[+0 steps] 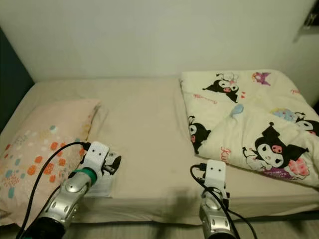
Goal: Clean up the room
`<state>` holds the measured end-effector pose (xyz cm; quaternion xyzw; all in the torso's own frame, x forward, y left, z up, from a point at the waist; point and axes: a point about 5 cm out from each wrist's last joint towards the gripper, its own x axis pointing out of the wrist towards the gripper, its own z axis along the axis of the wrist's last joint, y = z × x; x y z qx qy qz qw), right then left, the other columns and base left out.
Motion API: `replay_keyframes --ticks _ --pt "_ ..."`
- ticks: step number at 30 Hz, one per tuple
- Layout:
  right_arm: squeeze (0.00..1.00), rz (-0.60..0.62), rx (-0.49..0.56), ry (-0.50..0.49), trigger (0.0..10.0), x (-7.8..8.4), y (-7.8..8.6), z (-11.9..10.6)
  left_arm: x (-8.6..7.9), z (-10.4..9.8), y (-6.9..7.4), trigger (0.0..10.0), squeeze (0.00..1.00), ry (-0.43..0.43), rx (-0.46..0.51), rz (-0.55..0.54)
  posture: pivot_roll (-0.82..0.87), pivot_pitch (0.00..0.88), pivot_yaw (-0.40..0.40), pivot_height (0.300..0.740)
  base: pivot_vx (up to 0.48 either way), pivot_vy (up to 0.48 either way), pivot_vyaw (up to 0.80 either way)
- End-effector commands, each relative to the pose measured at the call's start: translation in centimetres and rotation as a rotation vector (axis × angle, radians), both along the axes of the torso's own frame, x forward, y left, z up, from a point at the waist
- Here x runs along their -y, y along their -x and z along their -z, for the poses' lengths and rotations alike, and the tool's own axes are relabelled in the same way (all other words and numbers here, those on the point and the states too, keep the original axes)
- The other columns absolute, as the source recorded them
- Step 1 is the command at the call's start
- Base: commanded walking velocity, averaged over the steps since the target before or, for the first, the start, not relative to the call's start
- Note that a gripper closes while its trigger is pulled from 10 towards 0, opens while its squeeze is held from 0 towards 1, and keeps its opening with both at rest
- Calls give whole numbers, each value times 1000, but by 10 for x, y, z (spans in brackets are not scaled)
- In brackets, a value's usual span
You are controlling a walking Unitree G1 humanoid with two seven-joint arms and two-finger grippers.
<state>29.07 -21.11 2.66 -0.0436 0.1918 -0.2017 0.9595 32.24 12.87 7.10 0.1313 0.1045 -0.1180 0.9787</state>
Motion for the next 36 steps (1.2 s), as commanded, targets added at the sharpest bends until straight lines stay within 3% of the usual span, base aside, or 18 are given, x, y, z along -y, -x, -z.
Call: replay_keyframes --ticks 1,11,15,21,26,36 --pt "0 3 -14 -11 10000 -2 2 3 -6 5 1 10000 0 -2 -18 -20 -40 0 134 740 0 0 0" --pt "0 -2 -14 -36 10000 -7 -3 2 -18 12 7 10000 0 1 -50 -74 23 2 88 740 0 0 0" --pt "0 -42 -37 -46 10000 -15 -2 7 -31 25 19 10000 0 34 -88 -163 44 12 38 740 0 0 0" --pt "0 -65 -59 -50 10000 -21 0 12 -30 34 27 10000 0 43 -132 -139 64 12 34 740 0 0 0" --pt "0 -133 -79 -46 10000 -37 -4 15 -33 40 28 10000 0 -2 -157 -106 91 0 32 740 0 0 0" --pt "0 -148 -163 -80 10000 -44 3 30 -35 57 35 10000 0 -15 -241 -87 81 0 32 740 0 0 0"
